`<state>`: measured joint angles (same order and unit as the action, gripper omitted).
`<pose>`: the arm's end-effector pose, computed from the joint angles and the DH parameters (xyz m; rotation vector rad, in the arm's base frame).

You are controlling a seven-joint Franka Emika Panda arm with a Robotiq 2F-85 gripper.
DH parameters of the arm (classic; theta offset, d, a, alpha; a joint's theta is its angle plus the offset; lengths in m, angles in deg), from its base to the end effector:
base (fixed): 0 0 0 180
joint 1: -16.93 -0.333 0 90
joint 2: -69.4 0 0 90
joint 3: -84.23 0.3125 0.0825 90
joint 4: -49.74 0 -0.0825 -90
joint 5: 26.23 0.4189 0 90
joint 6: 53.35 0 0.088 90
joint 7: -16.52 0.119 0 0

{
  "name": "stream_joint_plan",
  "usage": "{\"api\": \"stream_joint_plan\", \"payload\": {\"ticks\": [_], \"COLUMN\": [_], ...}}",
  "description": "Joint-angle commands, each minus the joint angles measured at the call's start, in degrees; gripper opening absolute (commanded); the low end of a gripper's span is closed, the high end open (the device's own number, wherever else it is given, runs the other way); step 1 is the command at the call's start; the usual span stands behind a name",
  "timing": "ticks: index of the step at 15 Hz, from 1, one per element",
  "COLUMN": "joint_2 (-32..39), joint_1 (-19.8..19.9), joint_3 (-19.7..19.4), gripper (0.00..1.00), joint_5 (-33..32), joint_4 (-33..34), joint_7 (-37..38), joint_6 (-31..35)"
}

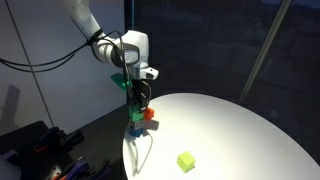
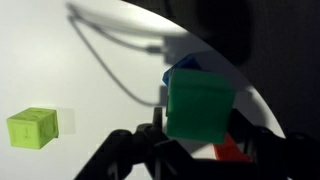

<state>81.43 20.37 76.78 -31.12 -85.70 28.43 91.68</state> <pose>0.5139 -0.1009 0.1909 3.0257 -0.4956 -0.0629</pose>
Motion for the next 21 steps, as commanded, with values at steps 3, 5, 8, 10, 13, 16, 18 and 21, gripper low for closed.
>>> {"api": "stream_joint_plan", "payload": {"ticks": [3,5,8,10,13,16,18,21], "joint_2": [-0.5,-0.5,-1.0,-1.9,-3.5,-5.3,-6.6,-8.5], "joint_1": [0.1,0.1,0.2,0.2,0.2,0.0,-0.1,-0.7], "joint_3": [-0.4,-0.5,-0.3,0.0,0.6,1.5,2.3,3.8], "gripper": [1.00,1.00,1.00,1.00,1.00,1.00,1.00,1.00], "joint_5": [-0.9,-0.9,-0.3,0.6,1.9,3.6,5.1,7.4], "joint_4": [-0.3,-0.3,-0.5,-0.8,-1.1,-1.1,-0.9,-0.6], "joint_7": [-0.1,-0.2,-0.4,-0.7,-1.0,-1.0,-1.1,-1.7], "joint_6": [0.5,0.5,0.3,0.3,0.0,-0.4,-0.7,-1.4]}}
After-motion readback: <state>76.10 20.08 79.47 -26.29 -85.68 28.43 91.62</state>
